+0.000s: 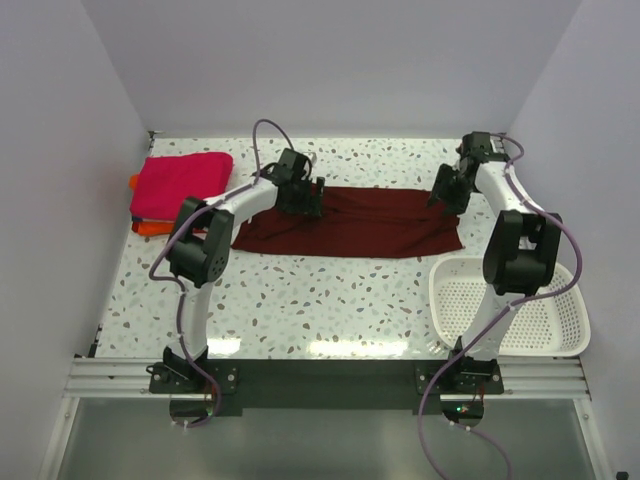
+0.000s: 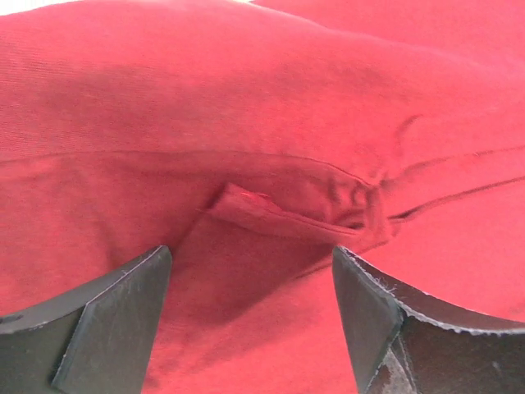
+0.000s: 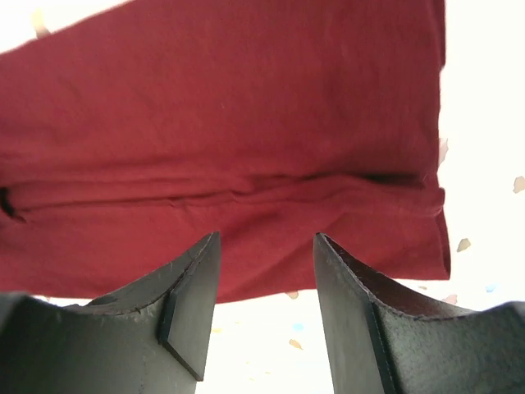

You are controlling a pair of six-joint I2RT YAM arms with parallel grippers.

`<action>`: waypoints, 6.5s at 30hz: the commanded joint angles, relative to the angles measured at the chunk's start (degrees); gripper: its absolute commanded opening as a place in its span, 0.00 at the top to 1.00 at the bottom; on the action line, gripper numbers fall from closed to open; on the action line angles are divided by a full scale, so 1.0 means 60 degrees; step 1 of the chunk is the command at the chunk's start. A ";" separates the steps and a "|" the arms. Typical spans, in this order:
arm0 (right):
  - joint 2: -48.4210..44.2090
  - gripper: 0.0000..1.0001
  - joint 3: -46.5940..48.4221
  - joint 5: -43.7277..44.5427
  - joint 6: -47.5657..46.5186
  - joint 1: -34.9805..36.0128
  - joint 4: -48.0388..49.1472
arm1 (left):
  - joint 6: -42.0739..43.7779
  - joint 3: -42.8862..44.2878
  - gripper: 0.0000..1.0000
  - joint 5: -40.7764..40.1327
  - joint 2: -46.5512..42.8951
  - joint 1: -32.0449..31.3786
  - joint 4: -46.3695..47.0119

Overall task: Fold and stack the t-shirts
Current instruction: Fold the tshirt

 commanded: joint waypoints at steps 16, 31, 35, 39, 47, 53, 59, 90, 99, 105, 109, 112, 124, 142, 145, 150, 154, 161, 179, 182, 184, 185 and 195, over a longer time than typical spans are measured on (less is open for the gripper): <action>-0.1567 0.47 -0.1840 -0.0390 -0.0538 -0.0009 0.0339 | 0.0746 0.0625 0.42 -0.0661 0.0048 -0.0003 0.0571; -0.1919 0.47 -0.2207 -0.0404 -0.0729 -0.0009 0.0193 | 0.0673 0.0669 0.60 -0.0310 0.0355 -0.0018 0.0732; -0.1962 0.47 -0.2265 -0.0449 -0.0729 -0.0009 0.0178 | 0.0673 0.0757 0.68 -0.0280 0.0443 -0.0032 0.0791; -0.2006 0.47 -0.2353 -0.0390 -0.0787 0.0005 0.0134 | 0.0673 0.0771 0.87 -0.0251 0.0516 -0.0032 0.0849; -0.1933 0.47 -0.2310 -0.0390 -0.0758 0.0005 0.0149 | 0.0570 0.0728 1.00 -0.0266 0.0239 -0.0076 0.0644; -0.1816 0.47 -0.2339 -0.0390 -0.0714 -0.0009 0.0193 | 0.0248 -0.0253 1.00 -0.0602 -0.0698 -0.0252 0.0673; -0.1685 0.47 -0.2368 -0.0434 -0.0685 0.0005 0.0222 | -0.0147 -0.0869 1.00 -0.0893 -0.1402 -0.0428 0.0483; -0.1435 0.47 -0.2749 -0.0566 -0.0772 0.0093 0.0266 | -0.2037 -0.1938 0.99 -0.1057 -0.2105 -0.1775 -0.0689; -0.1435 0.47 -0.2749 -0.0610 -0.0772 0.0123 0.0280 | -0.2227 -0.1763 0.52 -0.0764 -0.2427 -0.2054 -0.1098; -0.1464 0.47 -0.2326 -0.0639 -0.0758 0.0123 0.0178 | -0.2286 -0.1033 0.37 -0.1231 -0.2677 -0.1894 -0.1507; -0.1392 0.47 -0.1550 -0.0537 -0.0772 0.0123 -0.0012 | -0.2622 -0.0416 0.31 -0.1788 -0.2092 -0.1206 -0.2241; -0.0997 0.47 -0.0890 -0.0507 -0.0787 0.0123 -0.0173 | -0.2901 -0.0546 0.30 -0.1891 -0.1624 -0.0561 -0.2256; -0.0161 0.47 -0.0229 -0.0668 -0.0582 0.0152 -0.0276 | -0.2887 -0.0254 0.30 -0.1672 0.0486 0.0743 -0.2066; -0.0702 0.47 -0.1123 -0.0156 -0.0538 0.1321 -0.0554 | -0.1921 0.4359 0.30 -0.1643 0.3256 0.2311 -0.2565; -0.0834 0.47 -0.1313 0.0122 -0.0480 0.1819 -0.0598 | -0.1803 0.4536 0.30 -0.1467 0.3125 0.2311 -0.2374; -0.1010 0.49 -0.1927 0.0722 0.0032 0.2056 -0.0525 | -0.1788 0.4317 0.27 -0.1394 0.2642 0.2311 -0.2242; -0.1390 0.50 -0.2338 0.1308 0.0019 0.2071 -0.0525 | -0.1818 0.3892 0.25 -0.1379 0.1940 0.2297 -0.1964; -0.1304 0.50 -0.2881 0.2114 0.0077 0.2071 -0.0115 | -0.1716 0.4111 0.23 -0.1349 0.1352 0.2005 -0.1875; -0.0527 0.66 -0.3189 0.2232 -0.0040 0.2085 0.0428 | -0.1715 0.3540 0.20 -0.1306 0.1190 0.0818 -0.1905; -0.0629 0.80 -0.3116 0.2188 -0.0128 0.2085 0.0121 | -0.1904 0.3540 0.20 -0.1291 0.1424 0.0817 -0.2021; -0.0731 0.89 -0.3115 0.2188 -0.0172 0.2085 -0.0055 | -0.1978 0.3511 0.20 -0.1408 0.1585 0.0803 -0.2095; -0.0862 0.92 -0.3173 0.2174 -0.0201 0.2071 -0.0259 | -0.2037 0.3438 0.20 -0.1452 0.1615 0.0803 -0.2153; -0.1639 1.00 -0.3760 0.1618 -0.0318 0.2232 -0.1154 | -0.1950 0.3232 0.19 -0.1964 0.2317 0.0817 -0.2534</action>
